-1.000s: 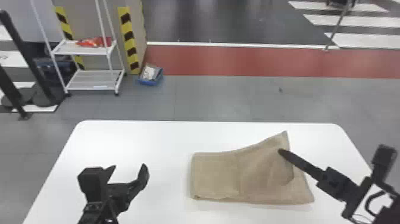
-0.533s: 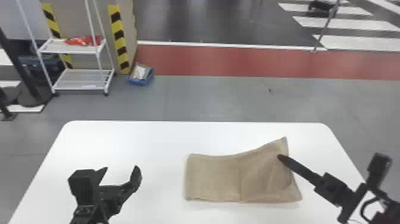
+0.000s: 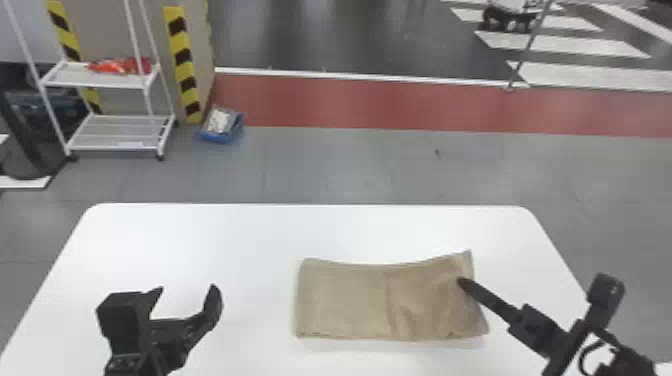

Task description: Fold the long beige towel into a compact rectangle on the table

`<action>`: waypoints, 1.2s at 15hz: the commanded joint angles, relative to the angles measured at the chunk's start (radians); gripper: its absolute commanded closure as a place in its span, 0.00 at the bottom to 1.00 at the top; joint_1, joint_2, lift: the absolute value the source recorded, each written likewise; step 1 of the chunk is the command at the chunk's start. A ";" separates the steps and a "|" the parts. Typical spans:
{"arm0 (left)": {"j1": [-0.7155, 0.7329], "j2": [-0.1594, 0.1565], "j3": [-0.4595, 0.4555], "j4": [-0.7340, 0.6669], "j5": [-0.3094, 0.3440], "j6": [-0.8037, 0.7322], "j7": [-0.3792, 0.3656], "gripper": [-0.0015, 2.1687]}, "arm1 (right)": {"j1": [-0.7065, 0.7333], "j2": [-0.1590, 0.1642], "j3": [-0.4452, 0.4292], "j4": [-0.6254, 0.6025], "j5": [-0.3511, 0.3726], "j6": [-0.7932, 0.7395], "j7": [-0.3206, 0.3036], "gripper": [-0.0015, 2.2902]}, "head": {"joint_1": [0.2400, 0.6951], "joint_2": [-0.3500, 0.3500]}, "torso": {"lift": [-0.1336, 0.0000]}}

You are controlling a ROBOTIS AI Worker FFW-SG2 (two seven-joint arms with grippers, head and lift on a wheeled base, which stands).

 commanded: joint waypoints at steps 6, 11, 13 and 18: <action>0.012 0.001 -0.001 0.002 -0.005 0.000 0.000 0.06 | -0.102 0.001 0.008 0.151 0.196 -0.076 -0.017 0.56 | 1.00 0.25 | 1.00; 0.013 0.001 0.001 0.000 -0.008 0.000 0.000 0.06 | -0.153 0.000 0.003 0.193 0.227 -0.073 -0.029 0.56 | 1.00 0.24 | 1.00; 0.013 0.001 0.002 0.000 -0.008 0.000 0.000 0.06 | -0.170 -0.002 0.005 0.225 0.257 -0.073 -0.043 0.56 | 1.00 0.24 | 1.00; 0.013 0.002 0.005 -0.003 -0.008 0.009 0.000 0.06 | -0.179 0.003 0.039 0.234 0.310 -0.061 -0.143 0.17 | 1.00 0.23 | 1.00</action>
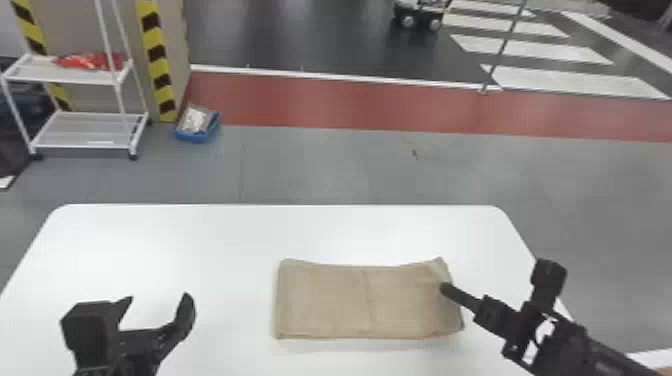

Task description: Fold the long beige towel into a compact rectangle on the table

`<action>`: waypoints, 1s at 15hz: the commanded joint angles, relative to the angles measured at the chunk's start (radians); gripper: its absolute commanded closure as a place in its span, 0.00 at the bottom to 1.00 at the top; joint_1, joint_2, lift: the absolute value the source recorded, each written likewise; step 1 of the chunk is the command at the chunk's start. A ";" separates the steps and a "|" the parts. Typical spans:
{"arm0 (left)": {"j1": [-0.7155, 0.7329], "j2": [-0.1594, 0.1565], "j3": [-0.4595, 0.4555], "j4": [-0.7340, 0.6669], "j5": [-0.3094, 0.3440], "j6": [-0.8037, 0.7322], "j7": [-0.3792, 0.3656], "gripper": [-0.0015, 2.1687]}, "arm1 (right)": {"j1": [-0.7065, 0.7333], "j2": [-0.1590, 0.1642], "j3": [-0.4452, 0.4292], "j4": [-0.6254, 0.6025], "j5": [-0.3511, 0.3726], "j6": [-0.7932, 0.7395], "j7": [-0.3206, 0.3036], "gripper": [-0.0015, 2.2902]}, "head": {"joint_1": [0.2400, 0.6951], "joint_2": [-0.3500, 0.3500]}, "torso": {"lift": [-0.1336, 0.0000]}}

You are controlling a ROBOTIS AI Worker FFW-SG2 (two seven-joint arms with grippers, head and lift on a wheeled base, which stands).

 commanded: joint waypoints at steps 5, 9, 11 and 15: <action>0.008 0.006 0.005 -0.023 -0.001 -0.008 -0.019 0.06 | 0.056 0.013 0.019 -0.107 0.015 0.014 -0.144 0.02 | 1.00 0.21 | 1.00; 0.021 0.004 -0.012 -0.040 0.000 -0.097 -0.105 0.06 | 0.070 0.007 -0.041 -0.118 -0.022 0.005 -0.119 0.03 | 1.00 0.15 | 1.00; 0.021 0.003 -0.038 -0.042 0.000 -0.097 -0.133 0.06 | 0.076 0.009 -0.061 -0.118 -0.025 -0.005 -0.090 0.04 | 1.00 0.11 | 1.00; 0.019 0.003 -0.125 -0.063 0.071 0.020 -0.136 0.06 | 0.136 0.013 -0.130 -0.135 -0.051 -0.106 -0.079 0.04 | 1.00 0.00 | 1.00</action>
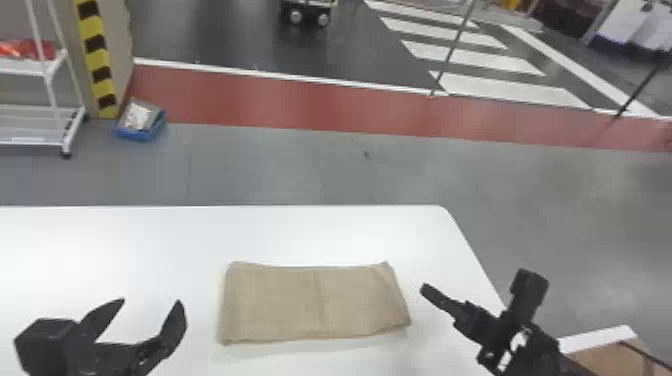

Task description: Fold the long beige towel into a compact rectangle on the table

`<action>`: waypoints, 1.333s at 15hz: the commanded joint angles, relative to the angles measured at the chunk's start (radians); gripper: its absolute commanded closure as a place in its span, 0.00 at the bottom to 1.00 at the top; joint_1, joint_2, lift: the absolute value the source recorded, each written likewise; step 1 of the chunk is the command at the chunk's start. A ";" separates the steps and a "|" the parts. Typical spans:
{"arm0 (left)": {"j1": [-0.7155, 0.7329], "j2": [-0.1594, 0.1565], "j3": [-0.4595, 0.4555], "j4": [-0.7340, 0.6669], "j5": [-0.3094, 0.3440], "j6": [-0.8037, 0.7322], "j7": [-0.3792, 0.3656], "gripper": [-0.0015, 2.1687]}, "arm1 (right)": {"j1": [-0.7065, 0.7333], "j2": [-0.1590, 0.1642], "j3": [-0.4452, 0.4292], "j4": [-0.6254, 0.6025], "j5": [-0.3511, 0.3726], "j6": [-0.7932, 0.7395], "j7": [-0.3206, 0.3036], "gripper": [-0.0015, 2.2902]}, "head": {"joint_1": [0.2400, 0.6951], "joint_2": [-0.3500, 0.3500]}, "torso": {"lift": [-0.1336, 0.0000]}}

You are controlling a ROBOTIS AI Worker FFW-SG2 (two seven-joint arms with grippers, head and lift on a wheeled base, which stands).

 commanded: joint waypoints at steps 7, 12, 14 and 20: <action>-0.115 -0.029 -0.191 0.012 0.032 0.224 0.084 0.10 | 0.134 0.006 -0.141 0.002 0.005 -0.289 0.021 0.05 | 1.00 0.00 | 1.00; -0.166 -0.064 -0.241 0.090 0.032 0.334 0.125 0.16 | 0.154 0.014 -0.172 0.047 0.019 -0.412 0.041 0.05 | 1.00 0.00 | 1.00; -0.192 -0.078 -0.274 0.136 0.000 0.334 0.161 0.20 | 0.154 0.014 -0.174 0.062 0.019 -0.436 0.048 0.05 | 1.00 0.00 | 1.00; -0.195 -0.084 -0.272 0.139 -0.035 0.334 0.180 0.30 | 0.154 0.014 -0.191 0.068 0.018 -0.455 0.065 0.05 | 1.00 0.00 | 1.00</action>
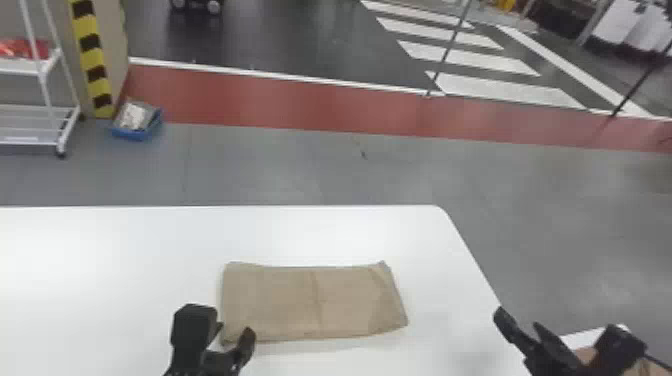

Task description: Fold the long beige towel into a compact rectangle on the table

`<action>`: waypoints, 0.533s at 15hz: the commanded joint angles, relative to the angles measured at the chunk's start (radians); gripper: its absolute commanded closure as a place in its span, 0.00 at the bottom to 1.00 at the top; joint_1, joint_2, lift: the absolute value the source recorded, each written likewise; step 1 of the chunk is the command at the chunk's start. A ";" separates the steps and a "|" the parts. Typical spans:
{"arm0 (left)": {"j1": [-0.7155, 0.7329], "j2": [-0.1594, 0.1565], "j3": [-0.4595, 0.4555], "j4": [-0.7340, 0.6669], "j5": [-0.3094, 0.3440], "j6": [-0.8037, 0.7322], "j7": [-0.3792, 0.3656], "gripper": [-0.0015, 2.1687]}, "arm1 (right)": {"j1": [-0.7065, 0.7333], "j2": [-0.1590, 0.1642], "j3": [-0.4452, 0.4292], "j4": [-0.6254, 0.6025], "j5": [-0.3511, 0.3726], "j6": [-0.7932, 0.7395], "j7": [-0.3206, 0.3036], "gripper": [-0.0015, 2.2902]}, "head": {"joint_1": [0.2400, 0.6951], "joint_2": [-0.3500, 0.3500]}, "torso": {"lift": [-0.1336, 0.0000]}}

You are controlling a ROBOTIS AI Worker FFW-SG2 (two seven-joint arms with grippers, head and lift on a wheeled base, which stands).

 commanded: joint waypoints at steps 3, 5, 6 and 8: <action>0.000 0.002 -0.003 -0.004 -0.022 0.008 0.009 0.42 | 0.000 0.003 -0.002 0.007 0.000 -0.011 0.002 0.05 | 1.00 0.00 | 1.00; 0.005 0.006 -0.003 -0.010 -0.022 0.014 0.013 0.42 | 0.000 0.006 0.000 0.003 0.000 -0.011 0.005 0.05 | 1.00 0.00 | 1.00; 0.005 0.009 -0.004 -0.013 -0.022 0.026 0.013 0.42 | 0.000 0.007 0.000 0.002 0.000 -0.011 0.005 0.05 | 1.00 0.00 | 1.00; 0.005 0.009 -0.004 -0.013 -0.022 0.035 0.013 0.49 | 0.000 0.014 0.001 -0.003 0.000 -0.011 0.005 0.05 | 1.00 0.00 | 1.00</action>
